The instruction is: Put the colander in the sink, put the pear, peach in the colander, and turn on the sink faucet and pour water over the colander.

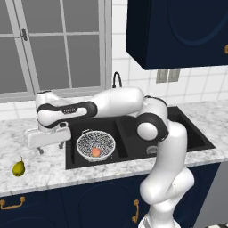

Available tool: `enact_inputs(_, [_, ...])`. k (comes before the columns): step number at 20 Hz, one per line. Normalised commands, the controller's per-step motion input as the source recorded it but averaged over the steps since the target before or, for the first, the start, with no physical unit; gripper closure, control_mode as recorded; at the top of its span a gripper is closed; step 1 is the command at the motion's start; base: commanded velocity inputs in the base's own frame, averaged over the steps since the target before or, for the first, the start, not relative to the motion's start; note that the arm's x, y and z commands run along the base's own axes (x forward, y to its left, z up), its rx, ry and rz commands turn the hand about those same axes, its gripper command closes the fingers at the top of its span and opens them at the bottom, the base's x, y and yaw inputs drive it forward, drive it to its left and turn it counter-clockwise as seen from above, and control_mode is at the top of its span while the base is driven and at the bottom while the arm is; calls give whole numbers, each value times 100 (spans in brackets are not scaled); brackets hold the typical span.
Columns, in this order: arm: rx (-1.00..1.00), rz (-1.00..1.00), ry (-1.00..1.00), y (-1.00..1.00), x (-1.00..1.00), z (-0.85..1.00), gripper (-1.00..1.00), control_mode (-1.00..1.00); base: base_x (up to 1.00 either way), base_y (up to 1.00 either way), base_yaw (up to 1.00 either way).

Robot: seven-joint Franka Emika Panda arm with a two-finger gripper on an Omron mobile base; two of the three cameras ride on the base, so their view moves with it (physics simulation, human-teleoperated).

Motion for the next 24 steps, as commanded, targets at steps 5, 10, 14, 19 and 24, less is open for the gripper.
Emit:
enact_inputs(5, [0, 6, -28, 33, -43, 0, -100, -100, 0, 0, 0])
enact_inputs(10, [1, -2, -6, 31, -23, 0, -100, -100, 0, 0, 0])
enact_inputs(14, [3, -12, 0, 33, -10, 0, -100, -100, 0, 0, 0])
enact_inputs(19, [0, -15, 0, 24, -4, -6, -100, -100, 0, 0, 0])
enact_inputs(24, [0, -15, -2, 30, -1, -20, -100, -100, 0, 0, 0])
